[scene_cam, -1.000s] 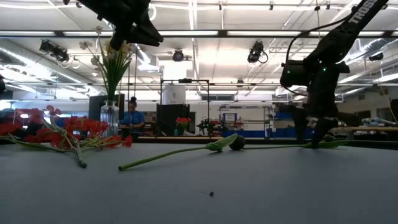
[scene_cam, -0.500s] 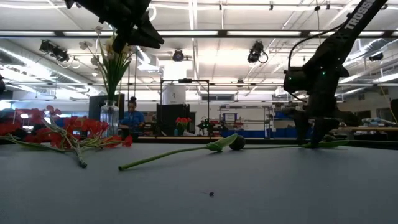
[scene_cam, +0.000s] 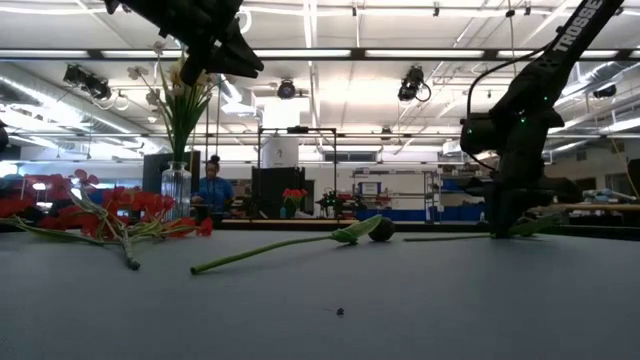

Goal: Sort flowers into vase by color
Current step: Put the top black flower into the red vase

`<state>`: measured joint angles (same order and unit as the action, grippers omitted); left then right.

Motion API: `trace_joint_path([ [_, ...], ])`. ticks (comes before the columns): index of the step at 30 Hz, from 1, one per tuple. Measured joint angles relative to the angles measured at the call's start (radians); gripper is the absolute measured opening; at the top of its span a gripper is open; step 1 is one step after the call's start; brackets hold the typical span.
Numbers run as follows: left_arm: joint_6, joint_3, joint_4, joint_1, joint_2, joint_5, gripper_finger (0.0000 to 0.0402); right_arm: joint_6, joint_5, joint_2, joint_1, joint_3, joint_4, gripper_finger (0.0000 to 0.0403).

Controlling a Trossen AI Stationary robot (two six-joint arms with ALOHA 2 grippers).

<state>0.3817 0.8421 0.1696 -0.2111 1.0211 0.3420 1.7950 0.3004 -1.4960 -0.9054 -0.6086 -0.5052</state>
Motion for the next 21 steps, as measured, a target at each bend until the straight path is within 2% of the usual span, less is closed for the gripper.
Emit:
trace_joint_path([
  [5,0.002,0.0,0.0,0.0,0.0,-0.022,0.0098,-0.02,-0.018,0.018,0.012,0.002,0.006,0.0021],
  [8,0.019,0.0,0.0,0.0,0.0,-0.035,0.0098,-0.046,-0.08,0.049,0.04,-0.011,0.003,0.0011],
  [11,0.031,0.0,0.0,0.0,0.0,-0.035,0.0098,-0.049,-0.19,0.08,0.072,-0.026,0.015,0.0005],
  [15,0.055,0.0,-0.001,0.001,0.0,-0.045,0.01,-0.083,-0.212,0.112,0.117,-0.055,0.025,0.0005],
  [21,0.09,0.0,-0.001,0.008,0.0,-0.108,0.0135,-0.181,-0.263,0.142,0.192,-0.082,0.113,0.0004],
])
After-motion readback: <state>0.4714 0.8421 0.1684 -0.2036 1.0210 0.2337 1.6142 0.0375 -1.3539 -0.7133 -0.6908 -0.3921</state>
